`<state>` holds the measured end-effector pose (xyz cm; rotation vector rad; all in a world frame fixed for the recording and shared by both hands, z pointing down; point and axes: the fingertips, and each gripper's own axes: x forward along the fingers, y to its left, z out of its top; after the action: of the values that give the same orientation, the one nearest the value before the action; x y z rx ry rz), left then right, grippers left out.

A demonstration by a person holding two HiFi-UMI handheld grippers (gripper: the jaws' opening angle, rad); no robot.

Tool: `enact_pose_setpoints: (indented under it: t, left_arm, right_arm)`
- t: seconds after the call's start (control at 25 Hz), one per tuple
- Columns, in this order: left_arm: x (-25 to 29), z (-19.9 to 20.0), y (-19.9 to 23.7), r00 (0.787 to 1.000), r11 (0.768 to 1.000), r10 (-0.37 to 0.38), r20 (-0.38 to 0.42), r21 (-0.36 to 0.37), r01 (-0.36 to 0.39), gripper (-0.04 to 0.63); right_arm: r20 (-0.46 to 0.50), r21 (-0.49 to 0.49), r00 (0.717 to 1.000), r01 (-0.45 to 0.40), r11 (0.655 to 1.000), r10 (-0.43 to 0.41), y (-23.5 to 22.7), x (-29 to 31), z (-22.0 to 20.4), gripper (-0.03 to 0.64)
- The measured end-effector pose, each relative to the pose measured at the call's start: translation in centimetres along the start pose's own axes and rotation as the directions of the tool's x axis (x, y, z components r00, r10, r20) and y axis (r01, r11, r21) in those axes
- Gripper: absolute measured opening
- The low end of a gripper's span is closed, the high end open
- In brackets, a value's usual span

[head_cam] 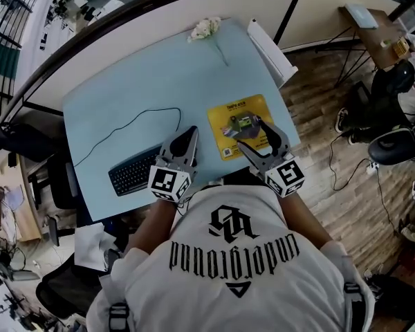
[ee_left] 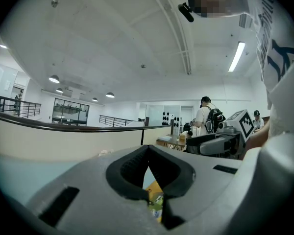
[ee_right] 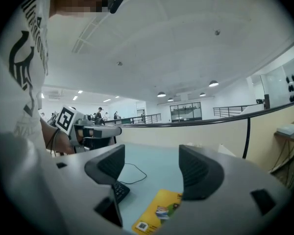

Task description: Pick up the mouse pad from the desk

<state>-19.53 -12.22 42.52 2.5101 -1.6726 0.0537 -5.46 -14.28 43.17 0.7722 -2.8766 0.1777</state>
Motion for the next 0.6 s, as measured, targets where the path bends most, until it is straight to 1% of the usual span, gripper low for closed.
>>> enact_pose_setpoints:
  t: [0.32, 0.6]
  left_arm:
    - [3.4, -1.6, 0.8, 0.999, 1.000, 0.017, -0.046, -0.015, -0.018, 0.008]
    - [6.5, -3.8, 1.5, 0.995, 0.998, 0.028, -0.101, -0.046, -0.032, 0.008]
  right_arm:
    - [-0.065, 0.038, 0.998, -0.008, 0.999, 0.010, -4.6, 1.8, -2.4, 0.331]
    - [-0.131, 0.043, 0.991, -0.030, 0.999, 0.035, -8.5, 3.6, -4.5, 0.334]
